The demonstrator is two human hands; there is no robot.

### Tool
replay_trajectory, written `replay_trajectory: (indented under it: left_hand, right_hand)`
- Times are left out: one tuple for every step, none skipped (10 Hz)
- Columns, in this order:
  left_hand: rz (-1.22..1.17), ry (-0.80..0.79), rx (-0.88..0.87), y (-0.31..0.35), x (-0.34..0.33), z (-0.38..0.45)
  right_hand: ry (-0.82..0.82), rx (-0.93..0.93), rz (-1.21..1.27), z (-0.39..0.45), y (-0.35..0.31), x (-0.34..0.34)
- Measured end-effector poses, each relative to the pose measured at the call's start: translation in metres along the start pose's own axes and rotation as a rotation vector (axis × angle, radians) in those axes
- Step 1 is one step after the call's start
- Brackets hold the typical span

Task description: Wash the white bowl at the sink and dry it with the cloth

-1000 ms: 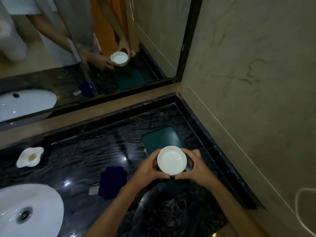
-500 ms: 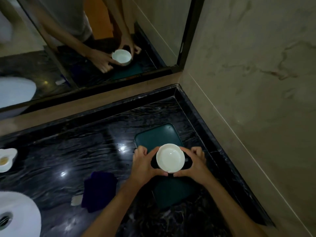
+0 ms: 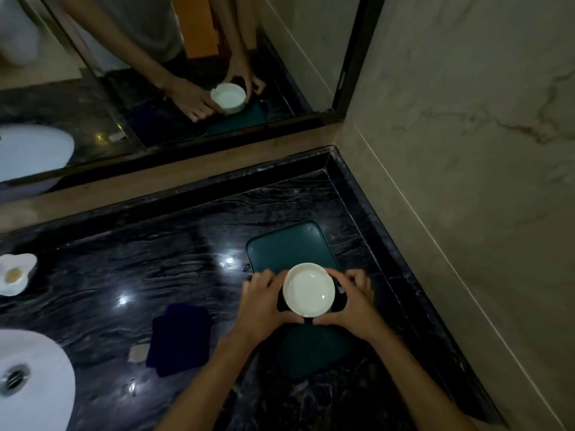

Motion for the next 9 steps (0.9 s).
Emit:
replay_trajectory:
  left_hand:
    - [-0.059, 0.010, 0.028, -0.004, -0.007, -0.001]
    - [-0.063, 0.005, 0.047, -0.005, -0.008, 0.000]
    - [-0.062, 0.007, 0.057, -0.005, -0.007, 0.000]
    - [-0.048, 0.002, 0.063, -0.004, -0.006, 0.000]
    - [-0.031, -0.005, 0.074, -0.002, -0.004, 0.000]
    - [-0.010, -0.002, 0.091, 0.001, -0.001, -0.003]
    - [-0.013, 0.017, 0.089, 0.004, 0.002, -0.008]
    - [-0.043, 0.062, 0.099, 0.008, 0.008, -0.016]
    - [-0.099, 0.071, 0.110, 0.009, 0.014, -0.024]
  right_hand:
    - [0.010, 0.011, -0.012, 0.000, 0.001, 0.000]
    - [0.012, 0.021, -0.022, 0.000, 0.001, -0.001]
    - [0.014, 0.029, -0.042, 0.000, 0.001, -0.001]
    - [0.009, 0.025, -0.044, -0.001, -0.001, 0.000]
    - [-0.003, 0.027, -0.041, -0.001, -0.002, 0.000]
    - [-0.013, 0.035, -0.061, -0.001, -0.001, 0.001]
    - [-0.034, 0.017, -0.032, -0.003, -0.001, 0.003]
    - [-0.081, -0.009, 0.007, -0.007, -0.001, 0.009]
    - [-0.106, -0.050, 0.032, -0.015, -0.002, 0.015]
Point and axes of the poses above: each hand's wrist, its own z-axis towards the middle knuckle, its own x-axis out of the back of the hand, y = z × x, the point moved 6 cm from there along z, towards the middle knuckle, and after that the axes turned 5 degrees about -x, right-handed, at the moved point
